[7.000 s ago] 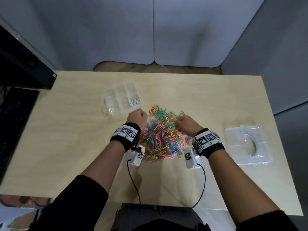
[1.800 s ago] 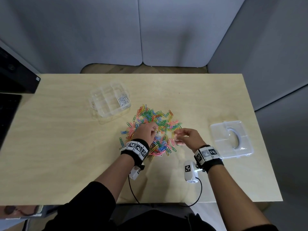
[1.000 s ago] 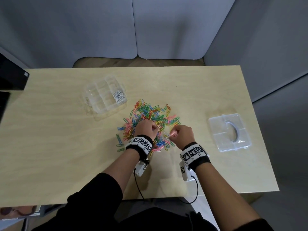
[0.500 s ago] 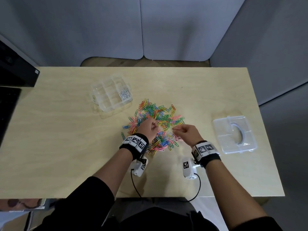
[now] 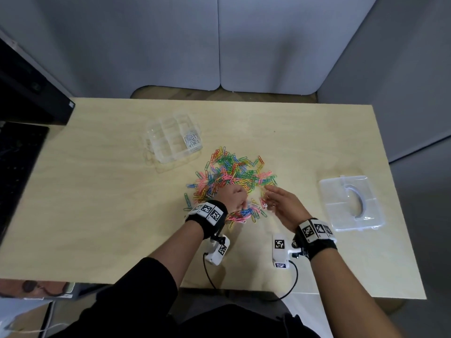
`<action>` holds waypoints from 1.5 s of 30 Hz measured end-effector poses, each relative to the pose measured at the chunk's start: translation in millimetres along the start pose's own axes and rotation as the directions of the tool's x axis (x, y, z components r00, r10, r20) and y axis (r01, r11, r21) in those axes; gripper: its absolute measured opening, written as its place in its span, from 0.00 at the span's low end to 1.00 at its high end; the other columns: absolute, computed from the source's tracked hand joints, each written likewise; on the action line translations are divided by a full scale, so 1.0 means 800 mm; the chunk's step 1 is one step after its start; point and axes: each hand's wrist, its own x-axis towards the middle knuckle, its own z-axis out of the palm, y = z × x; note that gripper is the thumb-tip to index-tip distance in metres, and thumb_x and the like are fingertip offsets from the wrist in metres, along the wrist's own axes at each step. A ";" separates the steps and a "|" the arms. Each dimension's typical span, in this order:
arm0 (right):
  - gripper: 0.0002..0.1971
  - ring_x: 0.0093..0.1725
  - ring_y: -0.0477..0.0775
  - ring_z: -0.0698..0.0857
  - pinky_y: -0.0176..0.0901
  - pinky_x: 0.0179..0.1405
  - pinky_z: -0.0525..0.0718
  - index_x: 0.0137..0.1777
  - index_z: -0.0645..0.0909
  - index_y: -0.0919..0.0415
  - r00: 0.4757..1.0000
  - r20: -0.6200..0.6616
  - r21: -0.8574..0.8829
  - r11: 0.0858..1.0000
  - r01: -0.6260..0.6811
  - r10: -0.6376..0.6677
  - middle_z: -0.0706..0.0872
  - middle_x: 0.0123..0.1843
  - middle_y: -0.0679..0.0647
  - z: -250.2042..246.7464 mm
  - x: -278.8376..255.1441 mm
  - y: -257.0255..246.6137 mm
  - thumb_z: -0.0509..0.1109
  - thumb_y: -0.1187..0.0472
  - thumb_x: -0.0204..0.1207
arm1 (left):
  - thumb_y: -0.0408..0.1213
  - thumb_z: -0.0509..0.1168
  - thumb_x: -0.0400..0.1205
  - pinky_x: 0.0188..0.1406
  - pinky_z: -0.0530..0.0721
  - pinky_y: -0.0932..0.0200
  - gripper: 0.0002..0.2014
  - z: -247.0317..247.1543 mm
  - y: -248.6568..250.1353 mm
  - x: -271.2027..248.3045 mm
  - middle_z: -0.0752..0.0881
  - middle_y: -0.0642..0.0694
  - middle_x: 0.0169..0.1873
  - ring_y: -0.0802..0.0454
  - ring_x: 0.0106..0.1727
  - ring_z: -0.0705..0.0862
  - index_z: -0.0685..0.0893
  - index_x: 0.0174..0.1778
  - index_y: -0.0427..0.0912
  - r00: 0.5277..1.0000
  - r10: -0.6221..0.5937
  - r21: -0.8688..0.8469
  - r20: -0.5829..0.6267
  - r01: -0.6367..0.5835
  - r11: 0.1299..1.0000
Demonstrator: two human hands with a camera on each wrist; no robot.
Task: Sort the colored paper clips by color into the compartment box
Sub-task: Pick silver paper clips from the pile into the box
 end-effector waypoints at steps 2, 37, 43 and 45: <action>0.11 0.30 0.48 0.79 0.35 0.28 0.77 0.61 0.81 0.67 0.998 0.027 0.162 0.985 -0.059 0.055 0.81 0.35 0.55 -0.003 -0.005 -0.006 0.62 0.70 0.82 | 0.35 0.63 0.81 0.42 0.75 0.56 0.11 0.007 -0.001 0.002 0.83 0.46 0.33 0.48 0.35 0.79 0.78 0.31 0.48 0.999 0.011 0.125 0.035 -0.015 0.992; 0.07 0.35 0.48 0.82 0.35 0.36 0.79 0.51 0.89 0.65 0.991 0.098 -0.488 0.864 0.125 -0.088 0.86 0.36 0.49 -0.001 -0.019 0.022 0.76 0.62 0.76 | 0.29 0.57 0.86 0.27 0.76 0.62 0.05 -0.002 -0.050 -0.021 0.85 0.47 0.27 0.54 0.25 0.80 0.75 0.50 0.42 0.969 0.132 0.262 -0.210 -0.074 0.962; 0.11 0.37 0.47 0.79 0.38 0.36 0.72 0.47 0.89 0.55 0.927 0.204 -0.934 0.221 0.281 -0.315 0.84 0.37 0.49 0.031 -0.016 0.045 0.79 0.49 0.71 | 0.29 0.50 0.87 0.33 0.75 0.56 0.15 -0.011 -0.052 -0.038 0.85 0.49 0.35 0.49 0.32 0.78 0.81 0.59 0.45 0.973 0.036 0.087 -0.226 -0.016 0.996; 0.09 0.38 0.47 0.80 0.39 0.38 0.73 0.45 0.89 0.56 0.923 0.225 -0.931 0.209 0.298 -0.313 0.86 0.38 0.50 0.032 -0.013 0.047 0.77 0.51 0.74 | 0.32 0.55 0.87 0.42 0.75 0.59 0.12 -0.013 -0.052 -0.045 0.85 0.52 0.44 0.54 0.41 0.80 0.84 0.57 0.45 0.963 0.076 0.150 -0.259 -0.038 0.988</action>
